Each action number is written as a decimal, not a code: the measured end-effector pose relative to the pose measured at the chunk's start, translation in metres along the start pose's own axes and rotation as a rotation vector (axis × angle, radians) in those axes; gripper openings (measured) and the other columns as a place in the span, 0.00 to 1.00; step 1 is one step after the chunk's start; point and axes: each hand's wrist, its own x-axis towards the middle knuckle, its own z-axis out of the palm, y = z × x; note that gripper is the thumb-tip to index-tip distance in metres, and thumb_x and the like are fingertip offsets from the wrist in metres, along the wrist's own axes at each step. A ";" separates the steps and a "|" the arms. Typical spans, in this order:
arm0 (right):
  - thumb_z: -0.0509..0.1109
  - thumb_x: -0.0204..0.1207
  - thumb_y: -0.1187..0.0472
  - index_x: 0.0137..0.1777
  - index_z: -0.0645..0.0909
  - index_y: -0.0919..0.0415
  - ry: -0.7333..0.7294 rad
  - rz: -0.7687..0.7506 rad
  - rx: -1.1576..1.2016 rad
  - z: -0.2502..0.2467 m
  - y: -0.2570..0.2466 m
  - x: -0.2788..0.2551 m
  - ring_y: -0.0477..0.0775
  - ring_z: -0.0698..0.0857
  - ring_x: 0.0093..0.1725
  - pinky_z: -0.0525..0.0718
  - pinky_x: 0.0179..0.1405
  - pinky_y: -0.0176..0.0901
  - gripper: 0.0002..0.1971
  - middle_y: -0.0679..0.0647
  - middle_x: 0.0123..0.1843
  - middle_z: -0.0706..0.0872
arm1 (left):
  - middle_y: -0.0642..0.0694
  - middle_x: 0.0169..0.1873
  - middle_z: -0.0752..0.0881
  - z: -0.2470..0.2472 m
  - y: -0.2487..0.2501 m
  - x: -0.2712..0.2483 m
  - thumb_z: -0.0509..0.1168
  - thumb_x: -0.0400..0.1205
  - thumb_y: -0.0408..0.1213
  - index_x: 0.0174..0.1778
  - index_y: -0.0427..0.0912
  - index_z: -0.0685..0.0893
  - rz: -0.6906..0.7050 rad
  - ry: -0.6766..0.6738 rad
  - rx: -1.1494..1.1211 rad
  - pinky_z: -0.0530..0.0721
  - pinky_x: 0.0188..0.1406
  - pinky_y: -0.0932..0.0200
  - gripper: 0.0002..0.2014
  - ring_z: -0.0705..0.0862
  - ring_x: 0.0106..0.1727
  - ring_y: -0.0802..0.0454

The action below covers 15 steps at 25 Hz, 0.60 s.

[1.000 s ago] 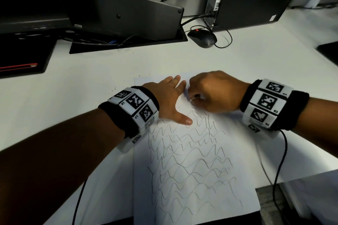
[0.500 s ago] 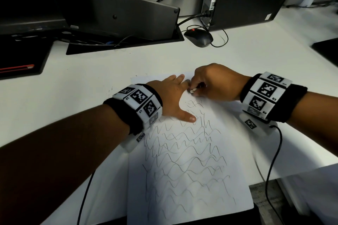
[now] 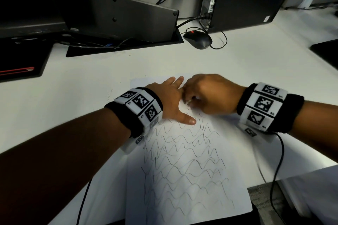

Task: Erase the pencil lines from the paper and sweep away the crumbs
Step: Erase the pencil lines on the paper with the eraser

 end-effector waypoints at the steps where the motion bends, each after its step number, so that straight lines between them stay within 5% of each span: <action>1: 0.69 0.73 0.60 0.50 0.88 0.48 -0.046 -0.051 0.029 0.003 -0.008 -0.004 0.46 0.80 0.55 0.74 0.44 0.37 0.10 0.42 0.52 0.85 | 0.51 0.87 0.35 0.000 0.000 -0.001 0.62 0.70 0.77 0.83 0.62 0.65 0.011 -0.003 -0.006 0.52 0.82 0.34 0.45 0.37 0.87 0.50; 2: 0.69 0.74 0.59 0.50 0.87 0.47 -0.072 -0.058 0.034 0.003 -0.008 -0.005 0.46 0.80 0.56 0.75 0.45 0.38 0.10 0.41 0.53 0.85 | 0.51 0.87 0.35 0.000 0.000 -0.001 0.62 0.70 0.77 0.82 0.63 0.66 0.013 -0.001 -0.011 0.52 0.82 0.34 0.44 0.37 0.87 0.50; 6: 0.68 0.74 0.60 0.51 0.87 0.48 0.018 0.069 -0.058 -0.008 0.011 0.001 0.50 0.81 0.56 0.69 0.42 0.38 0.10 0.43 0.49 0.84 | 0.52 0.87 0.36 0.001 0.002 -0.001 0.61 0.70 0.77 0.88 0.58 0.44 -0.014 0.002 0.009 0.53 0.83 0.36 0.55 0.38 0.87 0.51; 9: 0.67 0.73 0.61 0.50 0.87 0.49 -0.044 -0.061 -0.005 0.002 -0.004 -0.006 0.47 0.80 0.56 0.73 0.43 0.38 0.10 0.41 0.52 0.85 | 0.51 0.87 0.36 0.001 0.000 -0.001 0.62 0.70 0.77 0.87 0.59 0.51 -0.001 0.004 -0.012 0.53 0.83 0.36 0.53 0.38 0.87 0.50; 13: 0.67 0.75 0.59 0.52 0.87 0.46 0.016 0.072 -0.042 -0.008 0.010 -0.001 0.48 0.80 0.56 0.69 0.42 0.38 0.10 0.41 0.48 0.83 | 0.52 0.87 0.36 0.001 0.002 0.000 0.61 0.70 0.78 0.88 0.57 0.41 -0.015 0.003 0.007 0.53 0.83 0.36 0.57 0.38 0.87 0.50; 15: 0.67 0.74 0.60 0.51 0.87 0.48 0.016 0.019 -0.056 -0.004 0.008 -0.004 0.48 0.80 0.56 0.72 0.42 0.39 0.10 0.43 0.50 0.84 | 0.52 0.87 0.36 0.001 0.001 -0.001 0.62 0.70 0.77 0.88 0.57 0.42 -0.015 0.006 0.004 0.53 0.83 0.36 0.56 0.38 0.87 0.51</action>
